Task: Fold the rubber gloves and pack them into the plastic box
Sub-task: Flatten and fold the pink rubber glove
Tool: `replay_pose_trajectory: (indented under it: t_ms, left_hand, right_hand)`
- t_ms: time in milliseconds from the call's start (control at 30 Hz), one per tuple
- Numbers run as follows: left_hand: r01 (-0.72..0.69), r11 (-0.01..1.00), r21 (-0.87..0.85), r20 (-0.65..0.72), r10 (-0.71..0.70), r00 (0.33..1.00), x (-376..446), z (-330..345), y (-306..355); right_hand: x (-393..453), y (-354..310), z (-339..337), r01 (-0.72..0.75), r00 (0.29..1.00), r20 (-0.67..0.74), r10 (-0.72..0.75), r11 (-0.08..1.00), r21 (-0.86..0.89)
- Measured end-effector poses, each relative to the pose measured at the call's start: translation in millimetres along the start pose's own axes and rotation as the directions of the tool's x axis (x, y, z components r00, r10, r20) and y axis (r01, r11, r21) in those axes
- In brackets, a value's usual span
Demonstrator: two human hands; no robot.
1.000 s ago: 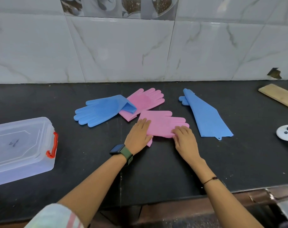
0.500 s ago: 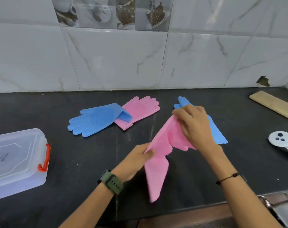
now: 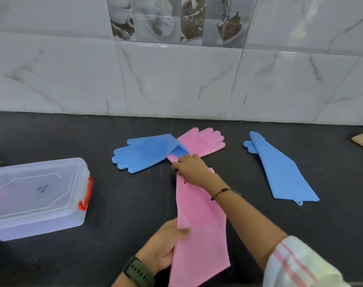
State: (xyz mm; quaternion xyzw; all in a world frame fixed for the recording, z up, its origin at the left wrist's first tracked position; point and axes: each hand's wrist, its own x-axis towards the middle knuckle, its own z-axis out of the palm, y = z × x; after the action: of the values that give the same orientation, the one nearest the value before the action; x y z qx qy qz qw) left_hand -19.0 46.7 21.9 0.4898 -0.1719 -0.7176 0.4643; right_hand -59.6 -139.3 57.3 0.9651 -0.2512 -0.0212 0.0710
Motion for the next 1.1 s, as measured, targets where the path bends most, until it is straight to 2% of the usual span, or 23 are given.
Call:
replay_pose_trajectory:
  t_ms: [67, 100, 167, 200, 267, 300, 333, 367, 433, 467, 500, 533, 600, 633, 667, 767, 867, 933, 967, 1000, 1067, 1100]
  left_hand:
    - [0.019, 1.000, 0.016, -0.024, -0.018, 1.000, 0.4, -2.1, 0.3]
    - [0.021, 1.000, 0.021, -0.050, -0.020, 0.999, 1.8, -2.1, -1.5]
    - [0.030, 0.999, -0.024, -0.072, -0.032, 0.997, 0.9, -2.3, -7.3]
    - [0.033, 0.998, -0.058, -0.068, -0.037, 0.997, 1.2, -1.9, -8.5]
    - [0.047, 0.990, -0.134, -0.062, -0.055, 0.997, 2.3, 1.5, -9.9]
    - [0.053, 0.984, -0.172, -0.098, -0.071, 0.993, 7.7, 8.7, -9.6]
    - [0.043, 0.958, -0.285, -0.124, -0.081, 0.989, 10.5, 16.8, -7.4]
    - [0.035, 0.858, -0.512, -0.153, -0.131, 0.979, 11.5, 20.7, -1.7]
    - [0.020, 0.754, -0.657, -0.135, -0.143, 0.981, 17.6, 18.8, -4.0]
    - [0.082, 0.735, -0.674, -0.067, -0.171, 0.983, 15.7, 19.2, -7.2]
    - [0.126, 0.829, -0.545, -0.037, -0.175, 0.984, 10.0, 20.3, -7.9]
    - [0.183, 0.845, -0.502, 0.038, -0.190, 0.981, 2.3, 14.3, -10.8]
    - [0.195, 0.864, -0.465, 0.084, -0.176, 0.981, -9.4, 10.8, -7.5]
    - [0.182, 0.899, -0.398, 0.057, -0.174, 0.983, -9.4, 11.9, -7.8]
    - [0.142, 0.940, -0.310, 0.008, -0.146, 0.989, -9.2, 11.8, -8.4]
    - [0.074, 0.997, -0.016, -0.196, -0.076, 0.978, -3.8, 12.3, -9.9]
    - [0.099, 0.954, 0.284, -0.229, -0.033, 0.973, -0.9, 11.4, -6.6]
    - [0.088, 0.873, 0.479, -0.233, 0.030, 0.972, 4.0, 12.4, -3.8]
    - [0.074, 0.801, 0.594, -0.246, 0.094, 0.965, 6.6, 13.3, -3.1]
    - [0.060, 0.667, 0.743, -0.247, 0.189, 0.950, 9.3, 15.1, -1.6]
    - [0.112, 0.212, 0.971, -0.198, 0.442, 0.875, 16.7, 17.6, 0.4]
    - [0.145, 0.009, 0.989, -0.126, 0.551, 0.825, 22.0, 18.6, 0.6]
  right_hand:
    - [-2.9, -6.4, 13.0, -0.158, 0.979, -0.104, 0.175, 0.976, 0.151]
    - [-9.1, -6.1, 16.8, -0.260, 0.945, -0.143, 0.293, 0.942, 0.211]
    - [-31.5, 4.0, 24.4, -0.493, 0.810, -0.175, 0.559, 0.812, 0.313]
    - [-46.3, 12.8, 28.5, -0.592, 0.722, -0.136, 0.679, 0.707, 0.387]
    - [-74.6, 28.8, 33.1, -0.686, 0.585, 0.079, 0.807, 0.441, 0.579]
    - [-85.8, 34.0, 33.9, -0.690, 0.558, 0.201, 0.805, 0.316, 0.651]
    - [-93.6, 36.7, 33.7, -0.686, 0.556, 0.290, 0.779, 0.234, 0.689]
    - [-98.8, 37.3, 31.7, -0.685, 0.571, 0.358, 0.739, 0.189, 0.704]
    - [-102.8, 34.8, 25.5, -0.682, 0.604, 0.467, 0.645, 0.117, 0.722]
    - [-102.7, 33.4, 22.3, -0.677, 0.616, 0.514, 0.596, 0.068, 0.733]
    - [-101.3, 32.6, 20.0, -0.667, 0.624, 0.548, 0.556, 0.014, 0.745]
    - [-99.0, 32.6, 17.9, -0.648, 0.626, 0.563, 0.540, -0.041, 0.760]
    - [-92.1, 35.0, 16.8, -0.600, 0.602, 0.547, 0.582, -0.123, 0.791]
    - [-89.1, 36.2, 17.4, -0.585, 0.585, 0.522, 0.621, -0.122, 0.802]
    - [-87.0, 37.5, 19.6, -0.589, 0.572, 0.482, 0.663, -0.076, 0.805]
    - [-87.1, 40.4, 35.1, -0.633, 0.576, 0.308, 0.758, 0.175, 0.754]
    - [-92.4, 41.8, 48.7, -0.686, 0.571, 0.153, 0.807, 0.366, 0.629]
    - [-94.2, 45.9, 51.0, -0.715, 0.560, 0.091, 0.824, 0.425, 0.555]
    - [-93.4, 48.6, 50.3, -0.726, 0.560, 0.076, 0.825, 0.445, 0.525]
    - [-91.9, 51.6, 48.4, -0.733, 0.563, 0.076, 0.823, 0.454, 0.507]
    - [-87.9, 57.4, 43.6, -0.734, 0.560, 0.100, 0.822, 0.437, 0.520]
    - [-86.6, 59.8, 42.0, -0.736, 0.558, 0.100, 0.824, 0.435, 0.520]
